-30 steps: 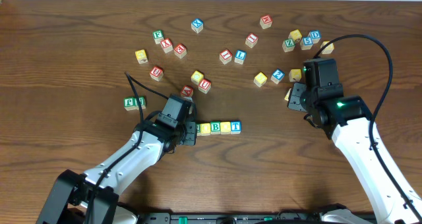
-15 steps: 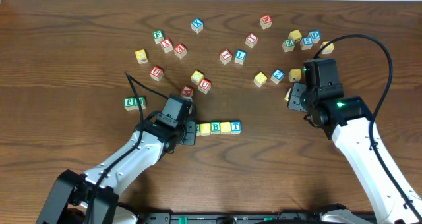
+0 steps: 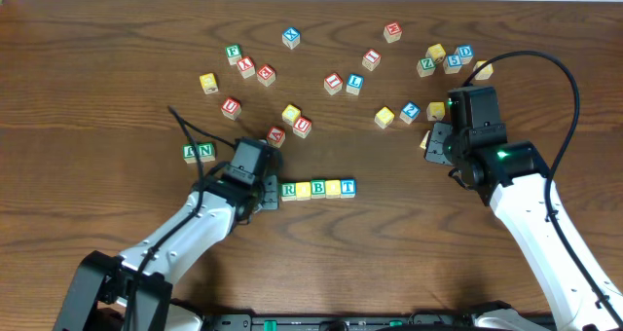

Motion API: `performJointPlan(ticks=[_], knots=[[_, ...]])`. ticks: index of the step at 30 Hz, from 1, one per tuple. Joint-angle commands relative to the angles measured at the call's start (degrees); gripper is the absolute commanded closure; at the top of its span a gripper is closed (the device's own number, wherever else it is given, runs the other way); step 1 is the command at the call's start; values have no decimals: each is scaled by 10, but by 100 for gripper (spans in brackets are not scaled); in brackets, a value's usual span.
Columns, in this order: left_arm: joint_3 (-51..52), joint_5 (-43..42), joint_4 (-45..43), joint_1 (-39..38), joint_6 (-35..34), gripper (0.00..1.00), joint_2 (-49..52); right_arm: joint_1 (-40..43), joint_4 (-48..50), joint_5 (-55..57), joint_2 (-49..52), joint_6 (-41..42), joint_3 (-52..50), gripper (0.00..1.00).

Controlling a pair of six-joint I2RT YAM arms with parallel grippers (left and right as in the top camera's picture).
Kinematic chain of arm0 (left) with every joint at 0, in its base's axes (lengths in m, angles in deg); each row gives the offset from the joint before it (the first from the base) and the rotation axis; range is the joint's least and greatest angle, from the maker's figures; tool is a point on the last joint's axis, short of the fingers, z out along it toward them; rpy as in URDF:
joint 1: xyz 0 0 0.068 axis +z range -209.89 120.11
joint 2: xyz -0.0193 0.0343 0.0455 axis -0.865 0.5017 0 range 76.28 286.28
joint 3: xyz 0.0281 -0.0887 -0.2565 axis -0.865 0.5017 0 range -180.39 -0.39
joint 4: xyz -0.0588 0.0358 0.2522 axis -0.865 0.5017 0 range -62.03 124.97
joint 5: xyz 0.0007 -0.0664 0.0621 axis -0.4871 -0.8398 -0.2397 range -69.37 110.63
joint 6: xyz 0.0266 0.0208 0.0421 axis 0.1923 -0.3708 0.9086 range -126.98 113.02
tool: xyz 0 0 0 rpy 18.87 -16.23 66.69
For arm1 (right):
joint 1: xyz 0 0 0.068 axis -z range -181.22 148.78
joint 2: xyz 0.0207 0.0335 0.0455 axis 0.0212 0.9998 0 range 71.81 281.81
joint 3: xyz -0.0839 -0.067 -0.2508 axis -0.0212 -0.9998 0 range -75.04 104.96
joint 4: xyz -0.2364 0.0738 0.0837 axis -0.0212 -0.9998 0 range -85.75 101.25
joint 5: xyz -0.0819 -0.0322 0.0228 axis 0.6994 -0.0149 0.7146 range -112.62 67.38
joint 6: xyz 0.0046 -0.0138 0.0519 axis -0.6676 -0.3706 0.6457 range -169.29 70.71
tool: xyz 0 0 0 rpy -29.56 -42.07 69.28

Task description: Spell out ROBOT

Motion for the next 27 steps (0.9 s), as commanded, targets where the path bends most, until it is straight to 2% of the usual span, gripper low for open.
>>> performJointPlan(ticks=[1, 10, 11, 12, 13, 14, 18, 27], knots=[[2, 10, 7, 17, -9, 93, -30, 3, -2, 13, -10, -8, 12, 60], [-37, 9, 37, 23, 24, 92, -242, 3, -2, 22, -10, -8, 12, 59], [-37, 9, 37, 23, 24, 83, -268, 3, -1, 22, -10, -8, 12, 49], [-37, 9, 38, 23, 24, 54, -289, 3, -1, 22, -10, -8, 12, 32], [-37, 9, 39, 23, 29, 26, -309, 3, 0, 22, -10, -8, 12, 7], [-37, 10, 40, 23, 35, 2, -329, 3, 1, 22, -10, -8, 12, 1], [-37, 13, 40, 23, 43, 2, -386, 3, 0, 22, -10, -8, 12, 1], [-37, 13, 39, 23, 43, 2, -399, 3, 0, 22, -10, -8, 12, 1]])
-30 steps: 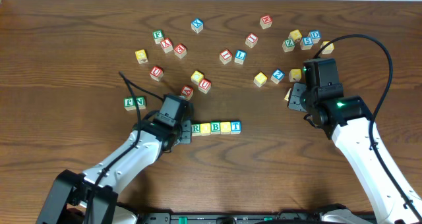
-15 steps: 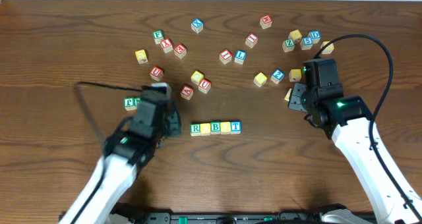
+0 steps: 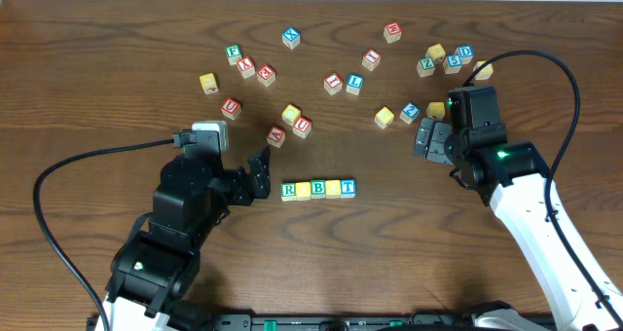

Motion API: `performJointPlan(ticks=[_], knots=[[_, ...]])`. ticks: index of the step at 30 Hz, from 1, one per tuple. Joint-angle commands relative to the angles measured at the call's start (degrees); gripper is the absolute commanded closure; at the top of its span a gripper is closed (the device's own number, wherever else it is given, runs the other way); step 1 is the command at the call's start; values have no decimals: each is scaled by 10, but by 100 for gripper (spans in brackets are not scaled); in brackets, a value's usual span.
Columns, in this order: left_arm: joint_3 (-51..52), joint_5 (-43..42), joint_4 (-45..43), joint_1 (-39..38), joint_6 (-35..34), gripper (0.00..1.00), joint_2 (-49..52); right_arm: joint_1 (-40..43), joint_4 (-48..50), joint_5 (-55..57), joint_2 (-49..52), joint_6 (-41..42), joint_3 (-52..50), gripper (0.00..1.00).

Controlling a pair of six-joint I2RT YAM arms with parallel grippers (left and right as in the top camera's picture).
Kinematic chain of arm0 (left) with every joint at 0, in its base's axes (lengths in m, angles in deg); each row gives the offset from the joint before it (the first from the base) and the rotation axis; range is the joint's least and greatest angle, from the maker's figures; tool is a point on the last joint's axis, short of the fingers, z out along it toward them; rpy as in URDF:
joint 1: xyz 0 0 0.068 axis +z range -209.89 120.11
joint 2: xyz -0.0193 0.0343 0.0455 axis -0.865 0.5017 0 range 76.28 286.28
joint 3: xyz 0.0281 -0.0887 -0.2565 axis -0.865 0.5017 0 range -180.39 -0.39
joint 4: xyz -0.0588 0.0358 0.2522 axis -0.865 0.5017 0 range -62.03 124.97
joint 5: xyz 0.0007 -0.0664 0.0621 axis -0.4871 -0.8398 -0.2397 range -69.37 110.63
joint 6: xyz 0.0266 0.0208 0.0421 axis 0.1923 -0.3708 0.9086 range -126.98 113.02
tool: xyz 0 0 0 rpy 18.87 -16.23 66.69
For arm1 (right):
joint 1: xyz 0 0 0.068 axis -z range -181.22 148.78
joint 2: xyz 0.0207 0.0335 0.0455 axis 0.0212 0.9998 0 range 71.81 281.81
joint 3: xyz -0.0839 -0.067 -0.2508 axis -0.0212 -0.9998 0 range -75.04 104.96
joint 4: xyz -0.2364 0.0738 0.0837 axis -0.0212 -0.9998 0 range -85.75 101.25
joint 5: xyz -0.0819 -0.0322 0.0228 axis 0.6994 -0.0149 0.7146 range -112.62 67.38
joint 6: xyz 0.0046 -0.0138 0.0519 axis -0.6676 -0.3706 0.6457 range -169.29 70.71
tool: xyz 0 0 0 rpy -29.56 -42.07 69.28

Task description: Spell out ROBOT

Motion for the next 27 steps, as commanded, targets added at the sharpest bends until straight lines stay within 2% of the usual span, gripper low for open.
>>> performJointPlan(ticks=[1, 22, 27], knots=[[-9, 7, 1, 2, 12, 2, -3, 3, 0, 7, -10, -2, 12, 1], [-9, 7, 3, 2, 12, 2, -2, 3, 0, -1, -10, -2, 12, 1], [-9, 7, 47, 2, 12, 2, -3, 3, 0, -1, -10, -2, 12, 1]])
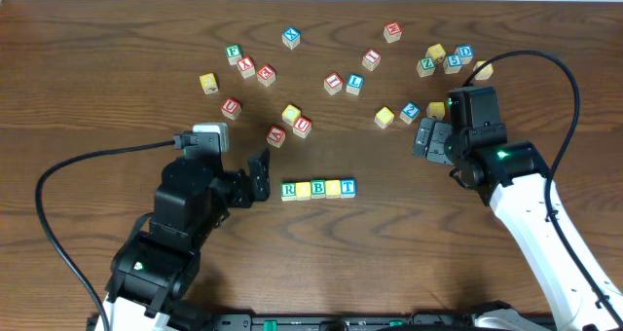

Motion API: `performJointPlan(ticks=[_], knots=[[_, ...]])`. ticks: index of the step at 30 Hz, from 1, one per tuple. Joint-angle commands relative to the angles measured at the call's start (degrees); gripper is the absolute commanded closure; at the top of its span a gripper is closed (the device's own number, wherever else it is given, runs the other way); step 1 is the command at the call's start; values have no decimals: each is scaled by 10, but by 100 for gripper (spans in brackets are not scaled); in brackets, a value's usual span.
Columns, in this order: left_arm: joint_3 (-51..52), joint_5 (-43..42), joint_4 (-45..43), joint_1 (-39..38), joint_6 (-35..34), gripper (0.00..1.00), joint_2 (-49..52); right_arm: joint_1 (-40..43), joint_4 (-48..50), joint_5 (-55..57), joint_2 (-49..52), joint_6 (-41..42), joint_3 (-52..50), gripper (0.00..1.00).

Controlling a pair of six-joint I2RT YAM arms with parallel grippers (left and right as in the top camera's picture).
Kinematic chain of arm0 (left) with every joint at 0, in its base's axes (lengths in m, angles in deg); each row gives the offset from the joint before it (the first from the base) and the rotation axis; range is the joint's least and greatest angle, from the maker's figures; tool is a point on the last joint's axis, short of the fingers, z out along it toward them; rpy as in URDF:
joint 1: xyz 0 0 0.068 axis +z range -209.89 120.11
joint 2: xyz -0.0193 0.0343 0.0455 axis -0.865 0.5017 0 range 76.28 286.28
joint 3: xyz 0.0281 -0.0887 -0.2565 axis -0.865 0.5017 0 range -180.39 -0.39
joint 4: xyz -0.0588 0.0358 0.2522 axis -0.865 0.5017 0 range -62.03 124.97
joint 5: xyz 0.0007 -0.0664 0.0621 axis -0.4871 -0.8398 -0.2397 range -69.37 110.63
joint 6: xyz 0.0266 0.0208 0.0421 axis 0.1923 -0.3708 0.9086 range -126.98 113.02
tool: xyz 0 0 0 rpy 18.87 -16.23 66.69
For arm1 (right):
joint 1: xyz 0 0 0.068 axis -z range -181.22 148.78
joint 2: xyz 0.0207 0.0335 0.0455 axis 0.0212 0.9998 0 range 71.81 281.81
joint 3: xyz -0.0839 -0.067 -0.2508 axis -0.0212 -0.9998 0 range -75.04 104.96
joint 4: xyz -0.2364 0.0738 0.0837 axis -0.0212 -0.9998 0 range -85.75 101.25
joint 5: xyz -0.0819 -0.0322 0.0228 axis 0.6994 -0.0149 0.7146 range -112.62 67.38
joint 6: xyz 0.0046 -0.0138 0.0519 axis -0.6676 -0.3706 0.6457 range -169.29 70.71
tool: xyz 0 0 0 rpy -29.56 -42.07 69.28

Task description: Spell out ROBOT

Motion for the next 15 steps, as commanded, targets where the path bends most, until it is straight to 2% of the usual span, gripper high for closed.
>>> performJointPlan(ticks=[1, 10, 15], knots=[[-9, 7, 21, 2, 12, 2, -3, 3, 0, 1, -10, -2, 12, 1], [-9, 5, 14, 1, 11, 2, -11, 3, 0, 1, -10, -2, 12, 1], [-8, 5, 34, 1, 11, 2, -96, 3, 0, 1, -10, -2, 12, 1]])
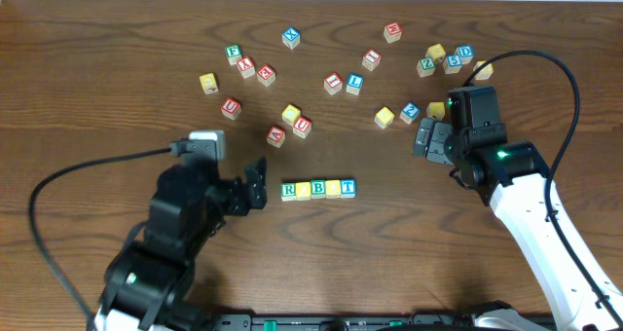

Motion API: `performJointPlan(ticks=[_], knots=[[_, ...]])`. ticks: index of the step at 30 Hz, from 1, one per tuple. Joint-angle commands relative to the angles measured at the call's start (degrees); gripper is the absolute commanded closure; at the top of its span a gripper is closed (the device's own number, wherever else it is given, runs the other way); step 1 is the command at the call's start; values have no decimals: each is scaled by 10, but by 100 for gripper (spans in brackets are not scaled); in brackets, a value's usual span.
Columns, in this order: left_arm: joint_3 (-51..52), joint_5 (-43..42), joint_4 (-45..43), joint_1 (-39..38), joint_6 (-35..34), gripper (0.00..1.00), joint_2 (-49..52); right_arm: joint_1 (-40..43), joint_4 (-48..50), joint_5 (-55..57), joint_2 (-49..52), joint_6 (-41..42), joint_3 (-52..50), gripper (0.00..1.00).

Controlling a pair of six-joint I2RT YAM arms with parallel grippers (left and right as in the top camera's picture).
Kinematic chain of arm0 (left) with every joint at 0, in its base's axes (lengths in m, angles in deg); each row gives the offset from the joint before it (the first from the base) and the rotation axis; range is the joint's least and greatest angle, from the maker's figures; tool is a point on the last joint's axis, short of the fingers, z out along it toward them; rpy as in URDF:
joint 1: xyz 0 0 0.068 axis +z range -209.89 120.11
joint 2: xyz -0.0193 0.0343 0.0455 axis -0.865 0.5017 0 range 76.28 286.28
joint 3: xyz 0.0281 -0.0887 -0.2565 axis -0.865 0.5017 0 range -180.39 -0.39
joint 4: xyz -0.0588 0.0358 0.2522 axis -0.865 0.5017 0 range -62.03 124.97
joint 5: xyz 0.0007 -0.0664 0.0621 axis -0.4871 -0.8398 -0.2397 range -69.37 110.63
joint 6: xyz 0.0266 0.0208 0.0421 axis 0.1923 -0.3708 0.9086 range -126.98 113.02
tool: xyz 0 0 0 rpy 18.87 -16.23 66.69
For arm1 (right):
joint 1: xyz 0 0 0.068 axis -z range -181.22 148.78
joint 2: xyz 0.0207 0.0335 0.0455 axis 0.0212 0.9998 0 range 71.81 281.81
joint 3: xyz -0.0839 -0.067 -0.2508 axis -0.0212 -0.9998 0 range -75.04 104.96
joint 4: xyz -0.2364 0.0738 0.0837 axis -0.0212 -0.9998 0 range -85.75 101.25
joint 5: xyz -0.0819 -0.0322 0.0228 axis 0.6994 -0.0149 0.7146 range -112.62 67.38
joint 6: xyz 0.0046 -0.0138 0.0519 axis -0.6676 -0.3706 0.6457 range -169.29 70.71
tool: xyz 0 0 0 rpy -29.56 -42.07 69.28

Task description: Spell out ROBOT

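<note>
A row of five blocks [318,188] lies mid-table. R, B and T read clearly on the first, third and fifth; the two yellow blocks between them are too small to read. My left gripper [255,183] stands open just left of the R block, apart from it, with nothing between its fingers. My right gripper [424,138] hovers at the right side of the table, far from the row. Its fingers look spread and I see no block in them.
Several loose letter blocks are scattered across the far half of the table, from a yellow one [207,82] at the left to a cluster [446,56] at the right. Two red blocks [289,129] lie just beyond the row. The left arm's cable [58,180] loops over the table.
My left arm has drawn back a little toward the front edge, its gripper now slightly lower and still open. The row of blocks and the right arm have not moved.
At first my left gripper was right against the R end of the row, and a yellow block showed at the right gripper's tips. Then the left gripper stood open and clear of the row, and the right gripper covered that block. The row has stayed unchanged throughout.
</note>
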Motion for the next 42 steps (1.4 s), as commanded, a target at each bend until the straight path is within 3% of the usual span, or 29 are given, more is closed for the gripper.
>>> performJointPlan(ticks=[1, 9, 15, 20, 28, 42], knots=[[-8, 5, 22, 1, 11, 2, -81, 3, 0, 1, -10, -2, 12, 1], [-8, 4, 103, 1, 11, 2, -233, 3, 0, 1, -10, -3, 12, 1], [50, 5, 71, 1, 9, 2, -335, 3, 0, 1, -10, -2, 12, 1], [170, 5, -69, 3, 8, 2, -409, 3, 0, 1, -10, -2, 12, 1], [397, 5, -446, 10, -1, 2, -409, 3, 0, 1, -10, -2, 12, 1], [405, 7, -232, 15, -2, 2, -409, 3, 0, 1, -10, -2, 12, 1]])
